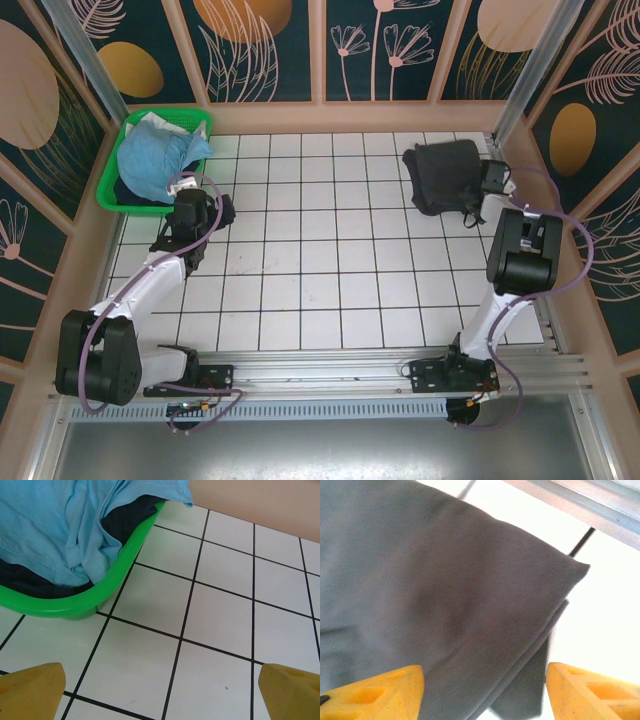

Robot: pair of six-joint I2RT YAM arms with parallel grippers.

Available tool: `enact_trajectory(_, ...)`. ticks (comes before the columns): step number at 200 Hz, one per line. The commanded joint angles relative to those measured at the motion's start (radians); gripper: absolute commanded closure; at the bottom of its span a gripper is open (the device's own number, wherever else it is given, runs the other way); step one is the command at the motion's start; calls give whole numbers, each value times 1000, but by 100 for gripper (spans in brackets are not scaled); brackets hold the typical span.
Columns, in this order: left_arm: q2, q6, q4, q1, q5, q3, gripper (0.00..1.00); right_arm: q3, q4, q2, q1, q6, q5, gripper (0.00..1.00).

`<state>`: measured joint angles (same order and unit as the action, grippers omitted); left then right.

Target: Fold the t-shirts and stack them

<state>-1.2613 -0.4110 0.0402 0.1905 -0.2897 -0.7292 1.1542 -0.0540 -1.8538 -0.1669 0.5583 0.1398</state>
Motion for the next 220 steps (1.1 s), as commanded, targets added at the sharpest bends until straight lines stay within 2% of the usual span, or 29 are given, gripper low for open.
enact_trajectory(1,25,15,-10,-7,-14,10,2,14,18,105,117,-175,135,24)
enact_trajectory(19,21,12,-6,-6,-14,13,2,76,29,65,210,-349,74,12)
enact_trajectory(28,16,13,-6,-5,-13,13,2,142,-13,11,231,-390,58,12)
enact_trajectory(45,14,17,-14,-6,-17,13,1,289,-134,-116,248,-404,107,12)
enact_trajectory(74,16,35,-24,-7,-43,21,1,480,-252,-296,252,-404,92,18)
enact_trajectory(90,14,44,-43,-6,-63,16,1,552,-302,-360,260,-406,178,18)
enact_trajectory(116,20,49,-49,-5,-80,23,1,614,-342,-429,260,-460,163,18)
enact_trajectory(140,20,48,-46,-7,-77,22,2,657,-385,-483,250,-475,210,18)
enact_trajectory(182,18,52,-54,-7,-92,19,2,730,-409,-548,193,-473,190,31)
enact_trajectory(198,23,50,-51,-6,-88,20,2,761,-404,-569,174,-480,122,32)
enact_trajectory(220,22,52,-49,-5,-87,16,2,789,-396,-587,168,-486,107,31)
